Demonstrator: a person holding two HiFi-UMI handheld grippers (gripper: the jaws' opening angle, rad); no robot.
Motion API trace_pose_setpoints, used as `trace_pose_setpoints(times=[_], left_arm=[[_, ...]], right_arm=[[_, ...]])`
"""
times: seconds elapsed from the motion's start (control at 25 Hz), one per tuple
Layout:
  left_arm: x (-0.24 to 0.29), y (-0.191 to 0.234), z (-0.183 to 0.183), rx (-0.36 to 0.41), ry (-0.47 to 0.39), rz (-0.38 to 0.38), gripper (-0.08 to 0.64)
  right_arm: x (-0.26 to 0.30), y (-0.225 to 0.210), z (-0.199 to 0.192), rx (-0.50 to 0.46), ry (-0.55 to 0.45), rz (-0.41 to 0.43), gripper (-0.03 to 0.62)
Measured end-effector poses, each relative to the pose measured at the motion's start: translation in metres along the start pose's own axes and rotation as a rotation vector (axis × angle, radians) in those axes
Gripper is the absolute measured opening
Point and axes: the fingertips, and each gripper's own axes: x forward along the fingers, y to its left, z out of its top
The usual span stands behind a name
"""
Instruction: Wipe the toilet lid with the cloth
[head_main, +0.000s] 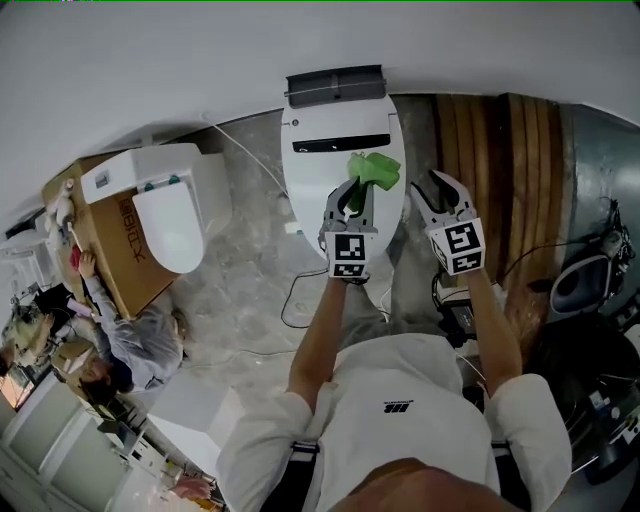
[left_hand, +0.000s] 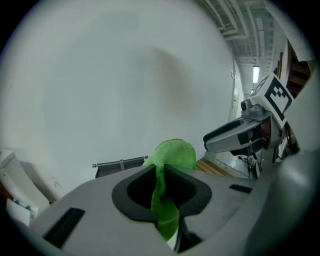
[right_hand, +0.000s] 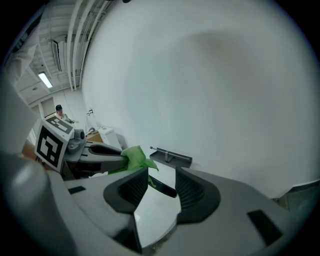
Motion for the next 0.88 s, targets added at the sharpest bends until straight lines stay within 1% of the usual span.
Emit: trace_pose_setpoints(times=[0.24, 0.56, 0.72, 0.88], left_arm=[[0.045, -0.007, -0.041, -0.009, 0.067, 0.013, 0.067], [0.098, -0.014, -0.086, -0.01, 0.127, 0.017, 0.067], [0.121, -0.021, -0.106, -0.002, 0.148, -0.008, 0.067], [0.141, -0.033, -0.123, 0.014, 0.16, -0.042, 0.067]], right_arm=[[0.037, -0.022, -0.041, -0.014, 0.058, 0.065, 0.181], [0.07, -0.047, -0.09, 0.016, 0.103, 0.111, 0.181], [0.083, -0.058, -0.114, 0.025, 0.123, 0.114, 0.181], [0.096, -0.067, -0.129, 0.029, 0.125, 0.111, 0.181]])
